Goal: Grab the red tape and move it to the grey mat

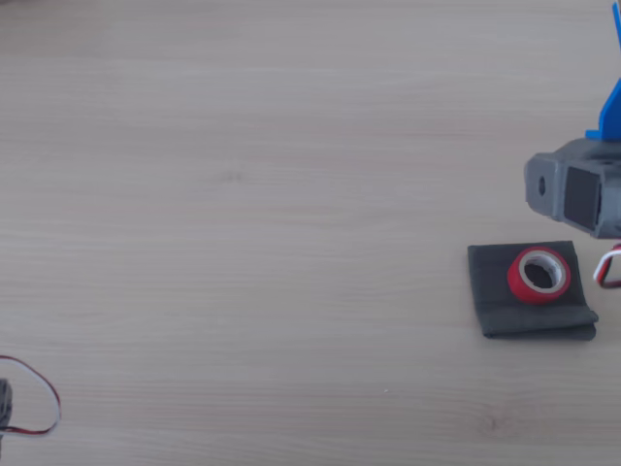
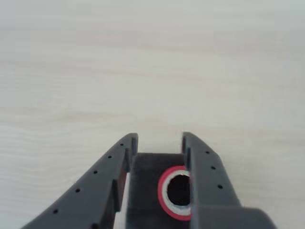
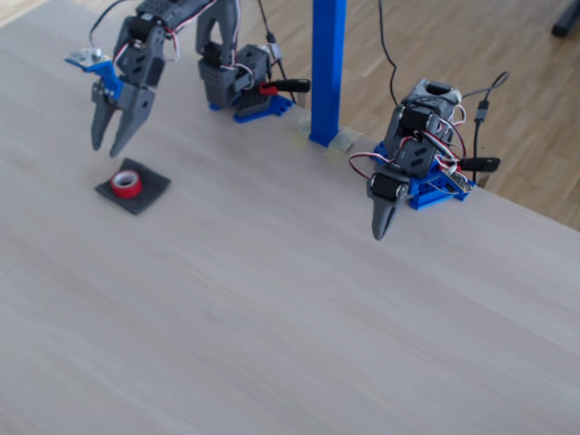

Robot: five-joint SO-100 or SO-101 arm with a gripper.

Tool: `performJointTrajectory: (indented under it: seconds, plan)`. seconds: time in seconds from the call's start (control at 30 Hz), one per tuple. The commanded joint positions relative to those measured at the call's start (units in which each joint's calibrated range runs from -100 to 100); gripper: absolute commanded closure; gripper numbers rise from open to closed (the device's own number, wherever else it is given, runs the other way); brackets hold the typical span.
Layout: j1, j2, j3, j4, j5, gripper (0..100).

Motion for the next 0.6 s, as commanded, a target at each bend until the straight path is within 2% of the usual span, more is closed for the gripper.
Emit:
performJointTrajectory:
  seconds: [0.0,0.57]
  plan:
    - [-0.2,-7.5,2.5,0.2,-0.1,97]
    - [1.7,-37.3,33.6,0.1,-0.2,98]
